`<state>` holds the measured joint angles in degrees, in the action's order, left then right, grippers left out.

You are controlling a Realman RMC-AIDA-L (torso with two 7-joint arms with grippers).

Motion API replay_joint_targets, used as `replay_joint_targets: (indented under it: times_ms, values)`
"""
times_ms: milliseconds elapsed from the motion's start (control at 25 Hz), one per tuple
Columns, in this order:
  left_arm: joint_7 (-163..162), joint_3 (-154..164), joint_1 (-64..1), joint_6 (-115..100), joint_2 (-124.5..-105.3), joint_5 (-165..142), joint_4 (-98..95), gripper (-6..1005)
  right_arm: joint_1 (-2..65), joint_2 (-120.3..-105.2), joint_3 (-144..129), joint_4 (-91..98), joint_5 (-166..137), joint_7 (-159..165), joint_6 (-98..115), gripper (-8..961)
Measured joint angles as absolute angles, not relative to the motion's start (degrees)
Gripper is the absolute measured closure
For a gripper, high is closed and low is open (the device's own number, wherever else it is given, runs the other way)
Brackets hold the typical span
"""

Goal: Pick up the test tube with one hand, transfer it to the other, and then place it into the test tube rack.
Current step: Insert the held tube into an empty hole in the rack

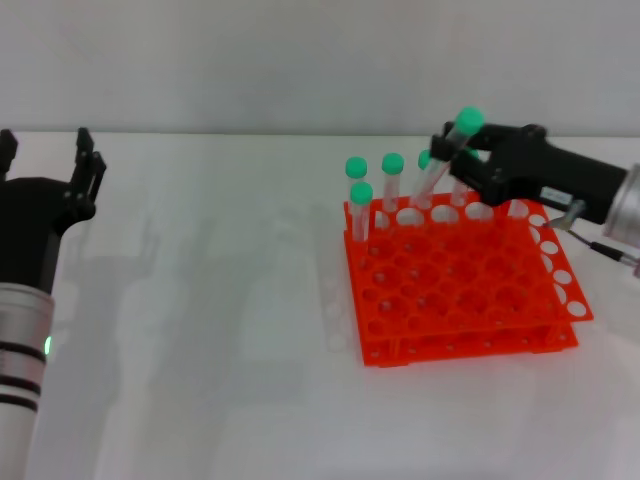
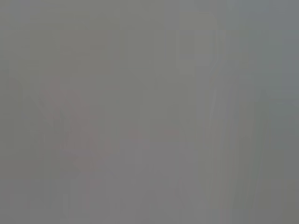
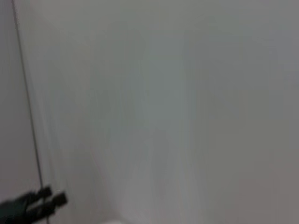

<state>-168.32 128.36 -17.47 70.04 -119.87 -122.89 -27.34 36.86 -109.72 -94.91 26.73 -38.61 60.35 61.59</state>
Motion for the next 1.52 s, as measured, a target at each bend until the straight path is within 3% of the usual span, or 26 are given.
replay_joint_targets:
  times_ms: [280,760,1160,1520]
  values:
    - [-170.5,129.5,-19.1,68.3,-119.90,-120.5,-26.7,194,38.6,-111.36,-94.8,26.9,-42.4,60.3,58.8,696]
    - [-171.8,128.9,-17.3,68.4,-119.61,-118.0,-25.0,192,37.3,-111.12,-92.5,28.1,-43.1,60.6,58.7,688]
    - [-171.7,128.8,-18.3,68.5,-119.53,-117.3,-25.0,190,37.4,-110.07,-92.7,28.1,-44.4,60.6,58.9,681]
    - [-171.8,128.8,-18.9,68.1,-119.53,-116.6,-24.8,188,38.7,-112.14,-92.5,28.3,-48.6,60.4,56.0,674]
